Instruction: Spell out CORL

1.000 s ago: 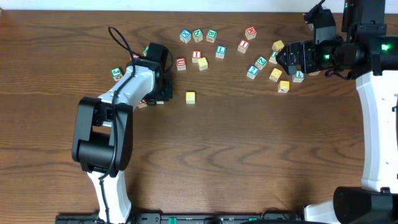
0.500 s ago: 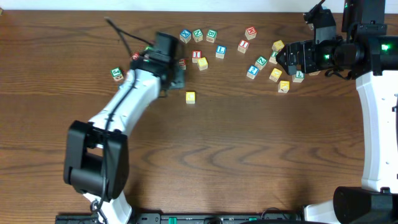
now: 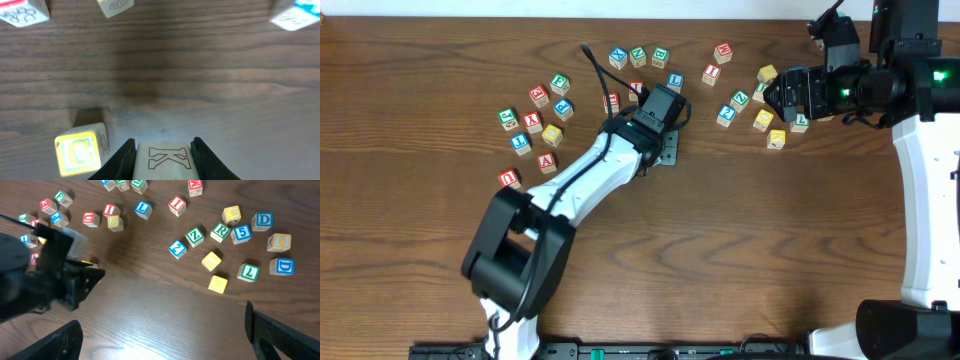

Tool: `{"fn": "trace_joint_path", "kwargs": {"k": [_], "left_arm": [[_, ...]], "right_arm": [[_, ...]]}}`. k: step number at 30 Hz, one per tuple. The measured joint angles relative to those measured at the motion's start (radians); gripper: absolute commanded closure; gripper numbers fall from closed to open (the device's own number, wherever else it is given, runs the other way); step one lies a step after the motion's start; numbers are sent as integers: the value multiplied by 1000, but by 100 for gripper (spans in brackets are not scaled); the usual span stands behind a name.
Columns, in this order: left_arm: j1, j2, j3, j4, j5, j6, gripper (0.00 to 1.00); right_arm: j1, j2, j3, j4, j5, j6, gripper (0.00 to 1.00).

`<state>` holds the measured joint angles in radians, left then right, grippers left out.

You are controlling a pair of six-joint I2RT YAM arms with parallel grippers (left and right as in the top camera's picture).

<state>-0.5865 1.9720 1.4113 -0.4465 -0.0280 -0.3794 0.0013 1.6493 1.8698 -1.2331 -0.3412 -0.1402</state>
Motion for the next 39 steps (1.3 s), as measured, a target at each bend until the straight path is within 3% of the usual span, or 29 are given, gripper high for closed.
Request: {"fn": "trace_joint_path", "kwargs": {"k": [18, 32, 37, 39], "left_arm": [[2, 130, 0, 34, -63, -36, 70], [2, 134, 0, 39, -69, -66, 70], [2, 134, 0, 53, -69, -66, 69], [2, 134, 0, 63, -69, -65, 62]], "right_arm": [[0, 0, 0, -5, 0, 0, 1], [0, 0, 0, -7, 0, 0, 1], [0, 0, 0, -7, 0, 0, 1], [0, 0, 0, -8, 0, 0, 1]]}}
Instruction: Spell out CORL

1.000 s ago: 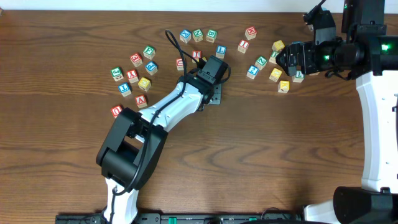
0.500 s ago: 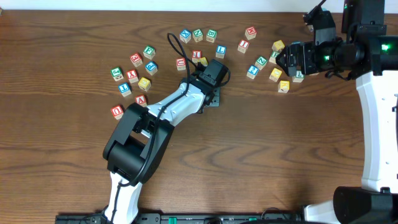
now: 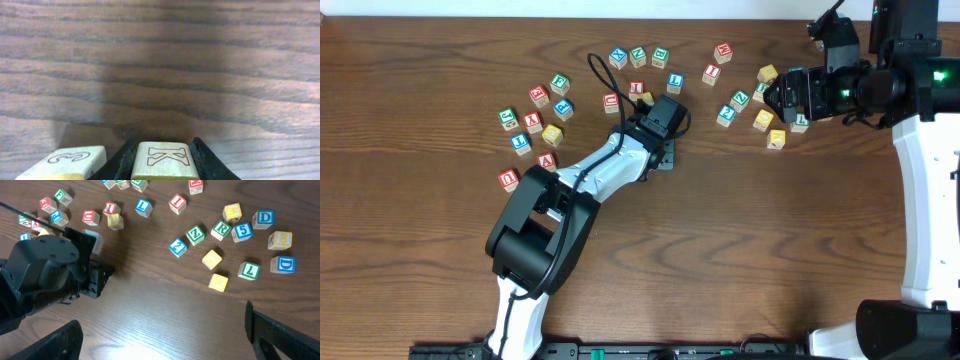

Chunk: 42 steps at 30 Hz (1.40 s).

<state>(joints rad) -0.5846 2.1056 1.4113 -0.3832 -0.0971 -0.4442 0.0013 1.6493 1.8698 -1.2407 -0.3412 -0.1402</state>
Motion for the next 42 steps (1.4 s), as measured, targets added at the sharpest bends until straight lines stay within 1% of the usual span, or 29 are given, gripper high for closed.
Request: {"fn": "trace_joint_path", "kwargs": {"k": [14, 21, 25, 32, 42], "left_arm": [[2, 0, 0, 6, 0, -2, 62], [34, -10, 0, 6, 0, -2, 62], [53, -56, 0, -1, 0, 3, 62], [56, -189, 1, -15, -7, 27, 62], [66, -238, 2, -114, -7, 76, 61]], "right_arm": [[0, 0, 0, -5, 0, 0, 1], [0, 0, 0, -5, 0, 0, 1], [0, 0, 0, -5, 0, 0, 1], [0, 0, 0, -5, 0, 0, 1], [0, 0, 0, -4, 0, 0, 1]]}}
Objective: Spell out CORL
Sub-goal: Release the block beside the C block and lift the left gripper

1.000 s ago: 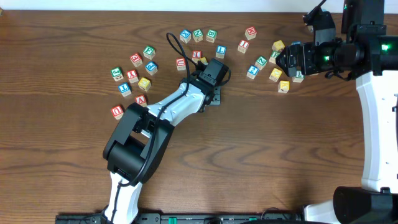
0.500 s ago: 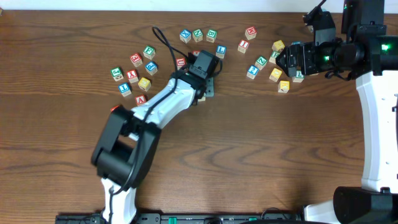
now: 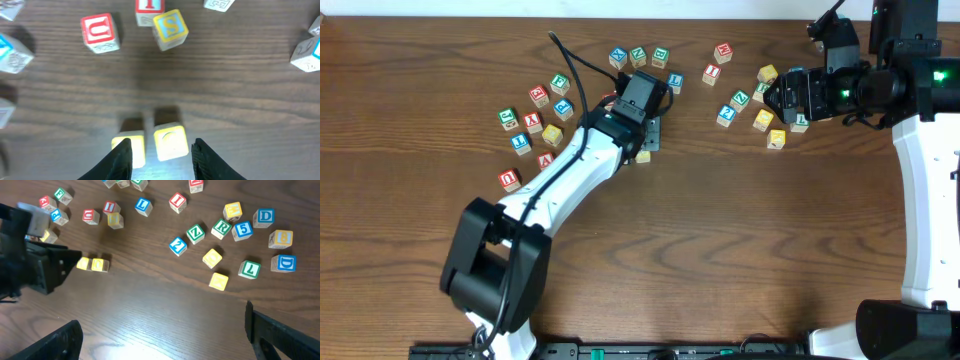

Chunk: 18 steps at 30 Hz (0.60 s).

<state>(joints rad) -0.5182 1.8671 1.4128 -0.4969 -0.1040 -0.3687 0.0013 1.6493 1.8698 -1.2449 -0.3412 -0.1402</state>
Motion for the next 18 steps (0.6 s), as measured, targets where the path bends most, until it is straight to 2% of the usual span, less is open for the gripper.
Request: {"fn": "trace_joint_path", "kwargs": {"k": [9, 13, 18], "left_arm": [[83, -158, 0, -78, 0, 33, 62], [137, -206, 1, -122, 0, 57, 52], [208, -243, 2, -187, -4, 90, 50]], "right_arm": [[0, 0, 0, 21, -1, 10, 1], [0, 0, 0, 25, -3, 22, 1], [5, 1, 0, 37, -2, 50, 1]]}}
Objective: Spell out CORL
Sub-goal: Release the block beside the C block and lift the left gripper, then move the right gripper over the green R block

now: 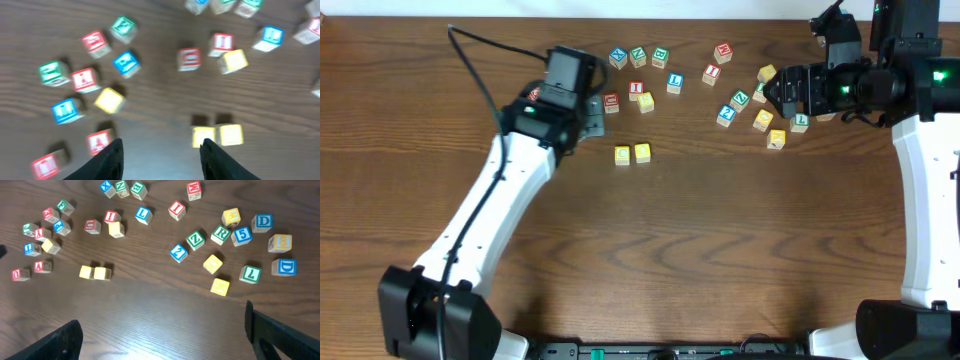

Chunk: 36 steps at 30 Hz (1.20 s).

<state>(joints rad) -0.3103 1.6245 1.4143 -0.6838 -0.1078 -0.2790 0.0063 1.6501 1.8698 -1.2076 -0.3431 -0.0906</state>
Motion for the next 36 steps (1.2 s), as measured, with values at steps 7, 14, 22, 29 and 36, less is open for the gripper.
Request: {"fn": "trace_joint_path", "kwargs": {"k": [7, 14, 22, 29, 36], "left_arm": [[92, -7, 0, -53, -1, 25, 41], [110, -7, 0, -59, -3, 33, 13], [110, -7, 0, -60, -3, 29, 12], [110, -7, 0, -43, -3, 29, 12], [110, 6, 0, -33, -3, 29, 12]], "right_arm": [[66, 58, 0, 25, 3, 40, 1], [150, 159, 0, 72, 50, 92, 8], [219, 213, 0, 142, 113, 188, 9], [233, 222, 0, 166, 142, 242, 9], [233, 222, 0, 166, 153, 252, 9]]}}
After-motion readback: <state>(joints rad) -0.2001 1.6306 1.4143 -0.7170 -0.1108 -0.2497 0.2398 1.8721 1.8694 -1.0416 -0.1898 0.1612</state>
